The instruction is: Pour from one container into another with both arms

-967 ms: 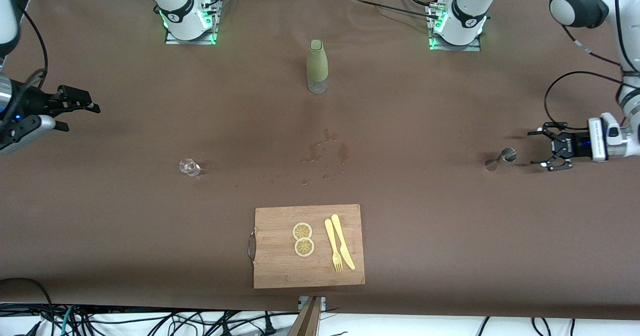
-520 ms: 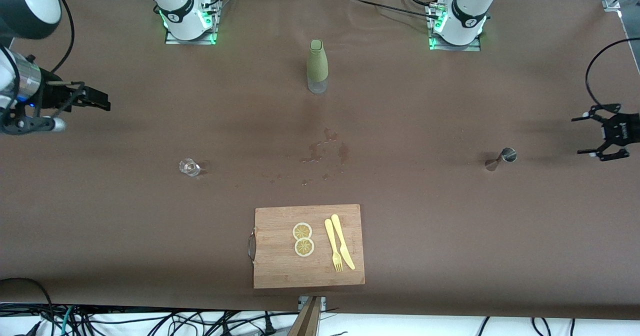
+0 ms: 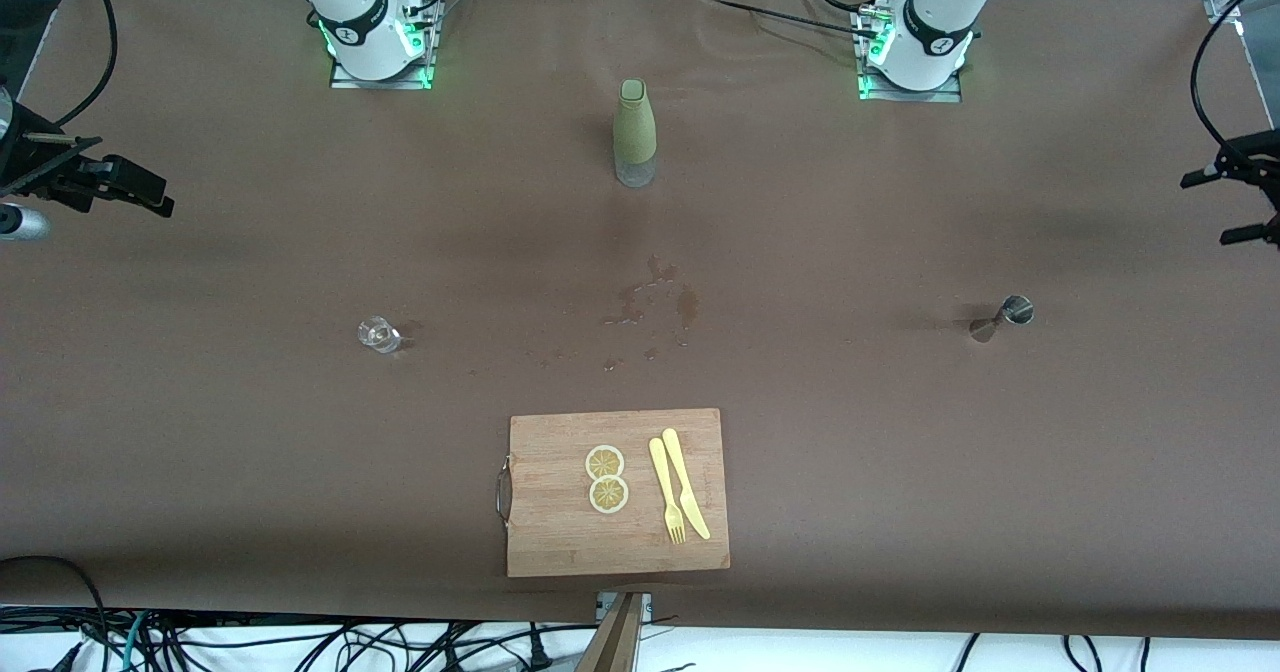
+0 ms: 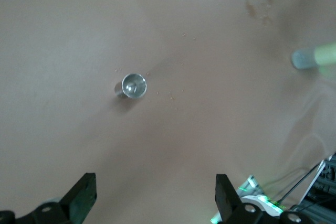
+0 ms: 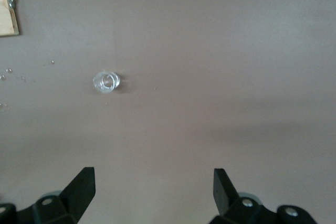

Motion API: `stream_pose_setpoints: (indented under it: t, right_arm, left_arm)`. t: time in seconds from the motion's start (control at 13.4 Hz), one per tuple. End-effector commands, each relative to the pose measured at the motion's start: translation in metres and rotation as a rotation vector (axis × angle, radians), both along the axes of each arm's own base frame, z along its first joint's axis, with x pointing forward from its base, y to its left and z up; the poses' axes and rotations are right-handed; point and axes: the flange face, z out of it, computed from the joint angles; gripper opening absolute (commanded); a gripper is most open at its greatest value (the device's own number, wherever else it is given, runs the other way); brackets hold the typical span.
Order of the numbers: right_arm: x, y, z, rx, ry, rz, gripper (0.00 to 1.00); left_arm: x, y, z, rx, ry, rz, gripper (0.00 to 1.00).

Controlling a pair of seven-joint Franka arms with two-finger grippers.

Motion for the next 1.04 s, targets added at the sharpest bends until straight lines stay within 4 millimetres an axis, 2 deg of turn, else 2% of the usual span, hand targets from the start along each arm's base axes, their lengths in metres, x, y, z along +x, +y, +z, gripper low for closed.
stream_pose_setpoints:
  t: [0.0,0.22,0.45,0.59,0.97]
  right_arm:
    - [0.012,-0.005,0.018,-0.004,-0.023,-0.015,1.00]
    - [0.009,-0.002,0.023,-0.002,-0.015,-0.025,1.00]
    - [0.009,-0.005,0.022,-0.001,-0.012,-0.019,1.00]
    - [0.009,-0.004,0.022,-0.002,-0.012,-0.022,1.00]
    - [0.009,-0.002,0.023,-0.003,-0.014,-0.017,1.00]
  left_arm:
    - [-0.025,-0.056,0.039,0.163,0.037,0.176,1.00]
    - [-0.027,-0.109,0.064,0.303,0.066,0.367,1.00]
    - [-0.026,-0.159,0.073,0.411,0.096,0.555,1.00]
    - [-0.027,-0.169,0.075,0.436,0.094,0.606,1.00]
    - [-0.021,-0.165,0.075,0.411,0.065,0.624,1.00]
